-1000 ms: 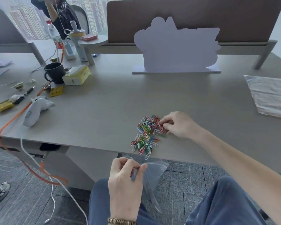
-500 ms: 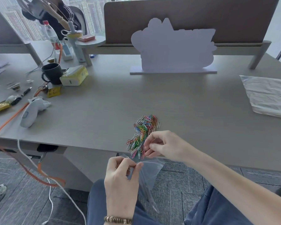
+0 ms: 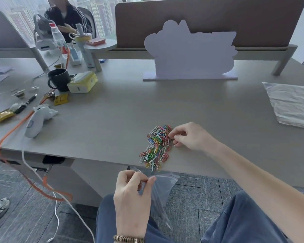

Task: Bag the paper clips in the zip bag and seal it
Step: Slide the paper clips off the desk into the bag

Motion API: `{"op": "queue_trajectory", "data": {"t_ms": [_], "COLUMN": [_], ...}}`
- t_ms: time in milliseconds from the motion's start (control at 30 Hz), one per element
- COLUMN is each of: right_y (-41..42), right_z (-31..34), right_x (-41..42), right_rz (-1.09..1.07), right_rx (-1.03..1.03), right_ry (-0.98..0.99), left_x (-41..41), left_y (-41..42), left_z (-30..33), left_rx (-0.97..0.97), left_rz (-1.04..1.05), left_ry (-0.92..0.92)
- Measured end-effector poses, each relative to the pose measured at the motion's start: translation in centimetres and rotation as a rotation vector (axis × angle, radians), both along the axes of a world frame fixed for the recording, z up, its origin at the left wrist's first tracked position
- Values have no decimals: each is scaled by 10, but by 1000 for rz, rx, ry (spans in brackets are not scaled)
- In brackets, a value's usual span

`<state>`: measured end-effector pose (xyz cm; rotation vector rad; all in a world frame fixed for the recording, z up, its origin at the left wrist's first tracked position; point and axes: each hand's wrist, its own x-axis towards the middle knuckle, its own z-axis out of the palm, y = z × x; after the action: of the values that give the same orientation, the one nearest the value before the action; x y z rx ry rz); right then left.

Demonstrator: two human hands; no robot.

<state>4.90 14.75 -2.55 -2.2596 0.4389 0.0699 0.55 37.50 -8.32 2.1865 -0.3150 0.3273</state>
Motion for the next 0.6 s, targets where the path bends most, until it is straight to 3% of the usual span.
{"op": "queue_trajectory", "data": {"t_ms": [467, 600], "right_y": [52, 34], "right_z": [-8, -4], "right_x": [-42, -38], "right_rz": [141, 94], "right_rx": [358, 314], "right_ry": [40, -45], "left_x": [2, 2], "left_y": [1, 1], "left_z": [2, 2], "left_rx": [22, 20], "left_rz": [1, -3], "left_ry": [-28, -27]}}
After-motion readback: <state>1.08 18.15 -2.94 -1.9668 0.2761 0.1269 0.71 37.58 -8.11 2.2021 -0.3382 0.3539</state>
